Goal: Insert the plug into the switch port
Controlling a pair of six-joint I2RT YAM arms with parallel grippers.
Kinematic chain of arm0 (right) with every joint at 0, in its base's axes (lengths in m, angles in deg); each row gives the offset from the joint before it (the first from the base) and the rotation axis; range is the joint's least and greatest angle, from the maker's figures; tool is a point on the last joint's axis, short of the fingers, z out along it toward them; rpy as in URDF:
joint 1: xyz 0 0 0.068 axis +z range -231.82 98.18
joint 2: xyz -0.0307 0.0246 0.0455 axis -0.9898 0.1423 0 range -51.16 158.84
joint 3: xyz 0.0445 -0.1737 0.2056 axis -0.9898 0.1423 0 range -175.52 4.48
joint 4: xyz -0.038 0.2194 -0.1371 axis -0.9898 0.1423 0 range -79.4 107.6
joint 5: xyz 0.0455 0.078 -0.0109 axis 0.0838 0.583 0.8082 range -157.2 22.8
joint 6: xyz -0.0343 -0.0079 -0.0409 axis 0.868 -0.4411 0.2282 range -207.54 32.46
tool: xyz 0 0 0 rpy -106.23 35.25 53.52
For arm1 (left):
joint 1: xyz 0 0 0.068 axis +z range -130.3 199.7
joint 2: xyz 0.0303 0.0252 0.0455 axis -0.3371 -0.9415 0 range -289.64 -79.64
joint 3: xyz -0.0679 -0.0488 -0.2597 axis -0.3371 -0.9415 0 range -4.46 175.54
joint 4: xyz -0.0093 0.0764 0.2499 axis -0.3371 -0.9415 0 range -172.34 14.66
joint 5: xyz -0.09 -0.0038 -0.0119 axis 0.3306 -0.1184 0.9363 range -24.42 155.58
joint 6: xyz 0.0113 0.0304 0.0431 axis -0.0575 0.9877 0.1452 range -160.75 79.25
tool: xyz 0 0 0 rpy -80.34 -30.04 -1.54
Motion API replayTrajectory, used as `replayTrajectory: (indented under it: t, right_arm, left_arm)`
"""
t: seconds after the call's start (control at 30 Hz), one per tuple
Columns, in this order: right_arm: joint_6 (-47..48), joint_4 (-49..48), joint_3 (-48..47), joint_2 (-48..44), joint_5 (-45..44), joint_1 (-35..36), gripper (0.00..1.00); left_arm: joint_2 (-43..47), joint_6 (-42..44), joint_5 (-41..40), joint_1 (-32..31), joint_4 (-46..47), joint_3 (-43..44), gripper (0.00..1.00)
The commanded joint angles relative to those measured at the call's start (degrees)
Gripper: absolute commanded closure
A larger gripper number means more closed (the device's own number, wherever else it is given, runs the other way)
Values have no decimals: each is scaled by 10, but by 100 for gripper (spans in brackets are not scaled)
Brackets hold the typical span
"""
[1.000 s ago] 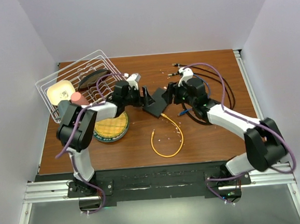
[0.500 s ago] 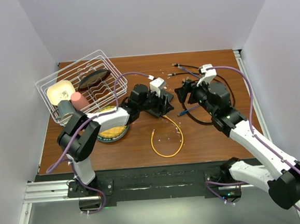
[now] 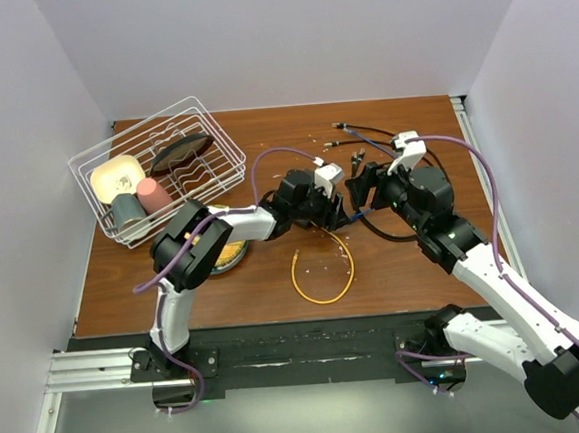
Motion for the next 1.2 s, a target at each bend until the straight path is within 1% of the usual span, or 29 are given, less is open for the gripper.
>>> replayTrajectory:
  t: [0.0,0.2,0.43,0.53,0.73,0.77,0.83,0.87,0.9,0.93,0.97,1.17]
  right_arm:
    - [6,14,4,-18,-13,0,30]
    - [10,23,4,-23,-14,-1,30]
    - [14,38,-2,-30,-32,0,30]
    - [15,43,-4,-35,-33,-1,30]
    - [20,49,-8,-39,-41,0,30]
    - [20,48,-8,-38,-43,0,30]
    - [21,47,-8,-34,-43,-1,30]
    - [23,47,-9,-33,-45,0,30]
    - [22,49,-10,-32,-45,-1,30]
    - [23,48,-11,-33,-44,-1,30]
    - [21,48,-11,-33,-43,-1,30]
    - [25,57,-11,-43,-41,-1,30]
  left_arm:
    - [-22,6,17,-8,27,42,42]
    - [-68,3,18,-15,27,67,44]
    - [-93,7,23,-23,20,85,46]
    - [-99,14,25,-25,15,90,48]
    - [-110,29,9,-27,-6,91,61]
    - [-111,35,4,-27,-12,90,67]
    - [-111,41,-6,-27,-19,90,73]
    - [-111,45,-8,-27,-23,90,79]
    - [-109,48,-10,-27,-26,90,83]
    - [-107,49,-10,-27,-27,90,90]
    - [-105,51,-10,-27,-28,89,100]
    - [-52,50,-6,-27,-19,67,100]
